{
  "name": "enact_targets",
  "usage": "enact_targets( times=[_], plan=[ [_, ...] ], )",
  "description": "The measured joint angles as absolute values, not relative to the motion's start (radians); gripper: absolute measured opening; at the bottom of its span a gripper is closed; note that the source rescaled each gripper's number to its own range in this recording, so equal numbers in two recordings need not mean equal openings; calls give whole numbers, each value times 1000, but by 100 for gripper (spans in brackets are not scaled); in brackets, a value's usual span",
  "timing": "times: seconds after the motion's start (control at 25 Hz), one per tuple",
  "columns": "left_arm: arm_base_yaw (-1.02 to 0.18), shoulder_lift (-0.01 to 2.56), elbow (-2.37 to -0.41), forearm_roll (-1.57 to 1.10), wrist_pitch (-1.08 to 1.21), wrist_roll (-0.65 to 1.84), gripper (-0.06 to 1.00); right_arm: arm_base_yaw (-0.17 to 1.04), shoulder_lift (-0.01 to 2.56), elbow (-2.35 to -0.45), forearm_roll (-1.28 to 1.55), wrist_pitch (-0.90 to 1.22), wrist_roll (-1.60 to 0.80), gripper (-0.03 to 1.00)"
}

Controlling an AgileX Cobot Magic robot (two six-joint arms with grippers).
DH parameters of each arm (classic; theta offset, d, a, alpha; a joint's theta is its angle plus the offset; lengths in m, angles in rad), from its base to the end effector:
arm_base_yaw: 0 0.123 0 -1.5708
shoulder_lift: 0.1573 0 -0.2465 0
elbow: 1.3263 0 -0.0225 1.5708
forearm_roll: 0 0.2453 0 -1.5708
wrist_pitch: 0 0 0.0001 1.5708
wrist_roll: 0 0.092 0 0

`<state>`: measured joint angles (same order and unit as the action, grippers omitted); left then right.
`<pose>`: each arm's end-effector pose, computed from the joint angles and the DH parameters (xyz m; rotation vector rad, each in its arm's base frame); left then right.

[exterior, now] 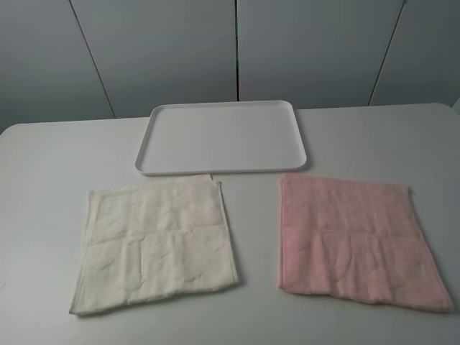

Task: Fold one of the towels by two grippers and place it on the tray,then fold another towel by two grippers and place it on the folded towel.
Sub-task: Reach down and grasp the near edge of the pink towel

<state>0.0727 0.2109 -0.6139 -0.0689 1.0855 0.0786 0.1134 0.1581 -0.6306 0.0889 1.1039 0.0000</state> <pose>0.0521 -0.0018 0.2956 0.0066 2.1639 0.0026 0.0390 0.0118 0.3013 -0.1249 2.1127 0.1754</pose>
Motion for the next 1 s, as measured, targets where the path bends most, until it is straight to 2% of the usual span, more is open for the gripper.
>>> enact_targets(
  times=[0.24,0.48,0.6,0.72,1.0],
  plan=[
    [73,493,-717,-161,1014,245,100,113,411,-718,46,1071,-158,100],
    [73,771,-802,-383,967,501,100,116,654,-726,46,1029,-418,100],
    [48,899,-840,-450,953,616,99,157,756,-727,52,1027,-522,100],
    [-41,1026,-867,-441,908,671,99,192,840,-727,40,1010,-609,100],
    [-371,1257,-913,-305,743,680,99,207,931,-727,27,995,-767,100]
  ],
)
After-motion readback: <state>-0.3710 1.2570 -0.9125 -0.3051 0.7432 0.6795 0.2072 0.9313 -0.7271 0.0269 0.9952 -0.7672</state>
